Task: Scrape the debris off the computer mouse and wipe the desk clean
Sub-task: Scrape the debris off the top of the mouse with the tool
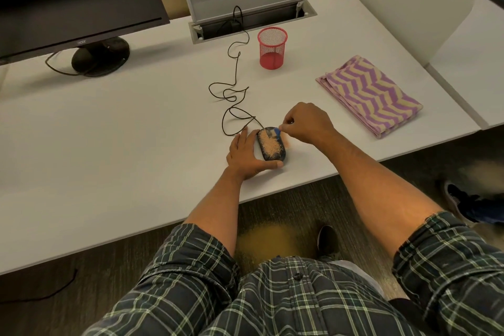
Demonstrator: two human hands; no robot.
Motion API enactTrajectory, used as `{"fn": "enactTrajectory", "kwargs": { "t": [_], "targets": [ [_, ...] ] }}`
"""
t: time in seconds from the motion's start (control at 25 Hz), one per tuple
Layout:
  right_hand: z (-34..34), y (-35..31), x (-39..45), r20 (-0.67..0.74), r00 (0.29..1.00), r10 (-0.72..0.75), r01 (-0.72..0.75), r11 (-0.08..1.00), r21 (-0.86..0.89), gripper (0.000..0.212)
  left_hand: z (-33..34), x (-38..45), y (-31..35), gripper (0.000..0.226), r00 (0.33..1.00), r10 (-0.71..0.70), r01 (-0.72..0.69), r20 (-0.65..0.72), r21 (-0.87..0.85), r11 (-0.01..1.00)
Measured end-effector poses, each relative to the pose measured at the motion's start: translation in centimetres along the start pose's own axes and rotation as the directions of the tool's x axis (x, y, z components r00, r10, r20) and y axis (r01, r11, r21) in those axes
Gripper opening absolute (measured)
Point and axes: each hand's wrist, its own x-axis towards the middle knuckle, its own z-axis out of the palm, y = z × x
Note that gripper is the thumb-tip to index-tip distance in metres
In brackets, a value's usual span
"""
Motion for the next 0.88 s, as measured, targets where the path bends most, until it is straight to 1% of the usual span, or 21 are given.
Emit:
{"fn": "enactTrajectory", "kwargs": {
  "t": [0.08,0.16,0.28,0.32,0.44,0.52,0.56,0.64,0.68,0.72,0.8,0.88],
  "targets": [
    [-0.2,0.1,0.0,0.038,0.999,0.01,-0.01,1.0,0.002,0.019,-0.1,-0.1,0.1,0.126,1.0,-0.001,0.001,0.005,-0.001,1.0],
    [-0.4,0.4,0.2,0.039,0.999,0.023,-0.024,0.999,0.027,0.019,-0.1,-0.1,0.1,0.125,1.0,-0.005,0.005,0.007,0.0,1.0],
    [-0.8,0.7,0.2,0.063,0.996,0.055,-0.053,0.998,-0.037,0.019,0.0,-0.1,0.1,0.125,1.0,-0.004,0.004,0.007,-0.005,1.0],
    [-0.8,0.8,0.2,0.052,0.997,0.064,-0.062,0.997,-0.045,0.019,0.0,-0.1,0.1,0.124,1.0,-0.004,0.004,0.005,-0.007,1.0],
    [-0.7,1.0,0.2,0.045,0.997,0.063,-0.064,0.998,0.025,0.019,-0.1,-0.1,0.1,0.124,1.0,-0.006,0.006,0.005,-0.009,1.0],
    [-0.6,1.1,0.1,0.047,0.997,0.067,-0.067,0.998,0.009,0.019,-0.1,-0.1,0.1,0.124,1.0,-0.006,0.006,0.004,-0.008,1.0],
    [-0.6,1.0,0.1,0.011,0.998,0.065,-0.066,0.998,0.012,0.019,-0.1,-0.1,0.1,0.124,1.0,-0.006,0.006,0.004,-0.008,1.0],
    [-0.5,0.9,0.2,-0.067,0.997,0.038,-0.033,0.996,0.078,0.019,-0.1,-0.1,0.0,0.125,1.0,-0.004,0.004,0.005,-0.005,1.0],
    [-0.3,0.7,0.2,-0.079,0.997,0.016,-0.008,0.994,0.108,0.02,-0.1,-0.1,0.0,0.125,1.0,-0.002,0.002,0.004,-0.001,1.0],
    [-0.2,0.6,0.1,-0.067,0.998,-0.005,0.013,0.993,0.118,0.02,-0.1,0.0,0.0,0.126,1.0,-0.001,0.001,0.003,0.001,1.0],
    [0.3,0.5,0.1,-0.02,0.999,-0.031,0.032,0.996,0.082,0.019,0.0,0.0,-0.1,0.126,1.0,0.003,-0.003,0.002,-0.006,1.0],
    [0.7,0.3,0.0,-0.02,0.999,-0.038,0.039,0.998,0.045,0.019,0.0,-0.1,0.0,0.126,1.0,0.003,-0.003,-0.001,-0.011,1.0]
  ]
}}
